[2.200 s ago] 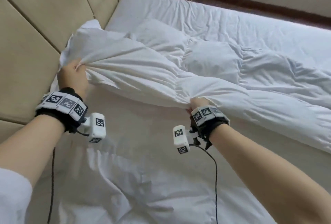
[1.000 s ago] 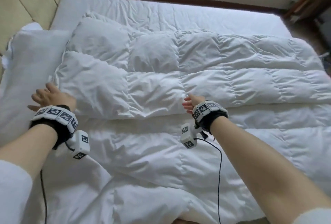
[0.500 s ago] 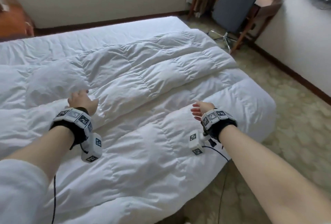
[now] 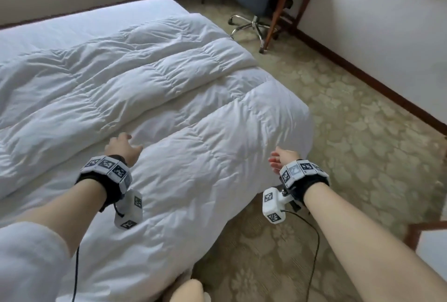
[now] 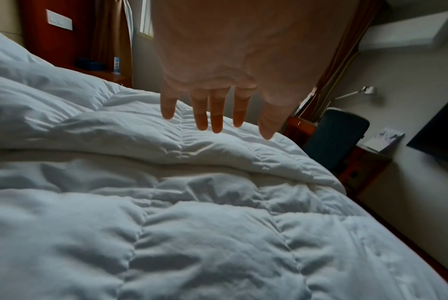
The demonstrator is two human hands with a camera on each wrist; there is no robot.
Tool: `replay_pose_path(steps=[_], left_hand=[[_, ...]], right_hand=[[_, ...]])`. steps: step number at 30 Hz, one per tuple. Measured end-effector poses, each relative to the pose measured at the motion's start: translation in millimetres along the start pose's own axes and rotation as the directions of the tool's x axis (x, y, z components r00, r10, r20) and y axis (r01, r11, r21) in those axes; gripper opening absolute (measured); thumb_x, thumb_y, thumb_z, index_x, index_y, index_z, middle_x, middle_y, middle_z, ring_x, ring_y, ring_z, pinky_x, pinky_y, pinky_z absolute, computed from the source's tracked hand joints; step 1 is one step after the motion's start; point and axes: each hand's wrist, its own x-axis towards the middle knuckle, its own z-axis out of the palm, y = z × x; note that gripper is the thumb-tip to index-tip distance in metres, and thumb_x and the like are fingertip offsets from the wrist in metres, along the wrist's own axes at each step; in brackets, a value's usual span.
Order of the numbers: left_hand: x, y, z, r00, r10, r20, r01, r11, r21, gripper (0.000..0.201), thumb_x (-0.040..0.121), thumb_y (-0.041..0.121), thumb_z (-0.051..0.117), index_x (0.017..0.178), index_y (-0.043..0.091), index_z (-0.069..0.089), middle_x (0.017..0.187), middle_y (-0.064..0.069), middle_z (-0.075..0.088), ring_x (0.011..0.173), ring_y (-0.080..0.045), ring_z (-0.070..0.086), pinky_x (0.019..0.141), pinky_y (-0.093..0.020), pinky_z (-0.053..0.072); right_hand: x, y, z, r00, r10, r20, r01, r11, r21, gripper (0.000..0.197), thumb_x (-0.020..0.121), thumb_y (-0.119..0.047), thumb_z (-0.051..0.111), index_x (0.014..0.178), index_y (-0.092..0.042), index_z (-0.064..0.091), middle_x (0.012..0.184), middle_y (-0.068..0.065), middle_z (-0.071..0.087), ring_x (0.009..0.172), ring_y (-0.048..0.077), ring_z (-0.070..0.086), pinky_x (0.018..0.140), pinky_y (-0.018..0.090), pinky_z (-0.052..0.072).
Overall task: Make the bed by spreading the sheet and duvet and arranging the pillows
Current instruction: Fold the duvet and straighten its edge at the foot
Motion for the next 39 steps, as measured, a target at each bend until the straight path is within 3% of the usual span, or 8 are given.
replay_pose_path(steps=[3,6,13,20,28,32,35,39], left_hand=[[14.4,24.6,39.7,0.997,-0.044,0.066,0.042,0.999,0.031,0.054,0.09,0.027,0.057,0.137,0.005,0.041,0.141,-0.022,0.042,0.129,-0.038,0.041,0.106,-0.042,0.033],[44.0,51.7,62.2,0.992,-0.067,0.104,0.063,0.997,0.044,0.057,0.091,0.03,0.057,0.138,0.004,0.039,0.142,-0.022,0.042,0.13,-0.038,0.041,0.108,-0.044,0.034],[138.7,153.7,69.5,0.993,-0.107,0.05,0.11,0.993,-0.044,0.057,0.089,0.026,0.06,0.135,0.001,0.04,0.138,-0.027,0.042,0.126,-0.042,0.043,0.106,-0.044,0.036],[197.3,211.7,71.0,0.976,-0.218,-0.009,0.215,0.967,-0.136,0.067,0.09,0.024,0.058,0.144,0.003,0.023,0.138,-0.028,0.043,0.126,-0.042,0.044,0.105,-0.046,0.036],[253.1,239.3,89.6,0.871,-0.491,-0.022,0.475,0.852,-0.219,0.072,0.091,0.026,0.056,0.148,0.01,0.016,0.142,-0.029,0.039,0.129,-0.045,0.041,0.106,-0.044,0.032],[272.0,248.1,110.2,0.802,-0.597,-0.018,0.572,0.776,-0.266,0.072,0.091,0.027,0.057,0.148,0.014,0.016,0.144,-0.027,0.037,0.13,-0.045,0.039,0.107,-0.044,0.032],[283.8,249.4,124.2,0.769,-0.639,0.009,0.604,0.721,-0.34,0.073,0.091,0.026,0.057,0.149,0.016,0.014,0.145,-0.026,0.037,0.13,-0.044,0.039,0.107,-0.044,0.032],[303.9,247.7,135.7,0.722,-0.69,0.058,0.638,0.63,-0.444,0.074,0.091,0.027,0.056,0.149,0.021,0.009,0.141,-0.024,0.042,0.13,-0.04,0.04,0.108,-0.043,0.031]], right_hand=[[37.1,13.0,-17.5,0.996,0.083,0.016,-0.083,0.996,0.008,0.035,0.1,-0.025,0.04,0.071,-0.008,0.051,0.065,0.005,0.052,0.045,0.01,0.047,0.036,0.015,0.038],[76.5,-4.2,-32.6,0.995,0.101,0.025,-0.102,0.995,0.023,0.034,0.1,-0.024,0.04,0.074,-0.006,0.052,0.063,0.007,0.049,0.035,0.009,0.047,0.032,0.011,0.034],[200.4,-132.8,-33.8,1.0,0.018,-0.016,-0.018,0.999,-0.04,0.038,0.1,-0.023,0.037,0.067,-0.008,0.049,0.065,0.006,0.051,0.042,0.013,0.05,0.046,0.021,0.037],[284.0,-211.2,12.9,0.988,0.009,0.155,-0.002,0.999,-0.048,0.034,0.098,-0.027,0.042,0.073,-0.008,0.054,0.067,0.007,0.054,0.055,0.016,0.05,0.053,0.025,0.041],[424.9,-293.6,70.1,0.969,0.052,0.243,0.002,0.977,-0.215,0.038,0.097,-0.034,0.044,0.08,-0.001,0.053,0.071,0.008,0.059,0.056,0.016,0.053,0.058,0.028,0.045],[481.0,-323.7,103.4,0.955,0.079,0.286,0.011,0.955,-0.297,0.045,0.097,-0.032,0.044,0.113,0.008,0.056,0.1,0.019,0.067,0.059,0.016,0.055,0.067,0.032,0.051],[506.3,-336.7,124.7,0.934,0.128,0.334,-0.018,0.95,-0.312,0.05,0.098,-0.034,0.042,0.123,0.008,0.05,0.121,0.021,0.061,0.087,0.025,0.065,0.093,0.039,0.05],[528.7,-347.0,156.9,0.907,0.195,0.373,-0.081,0.951,-0.3,0.056,0.099,-0.037,0.04,0.134,0.006,0.04,0.13,0.02,0.055,0.118,0.029,0.057,0.096,0.038,0.048]])
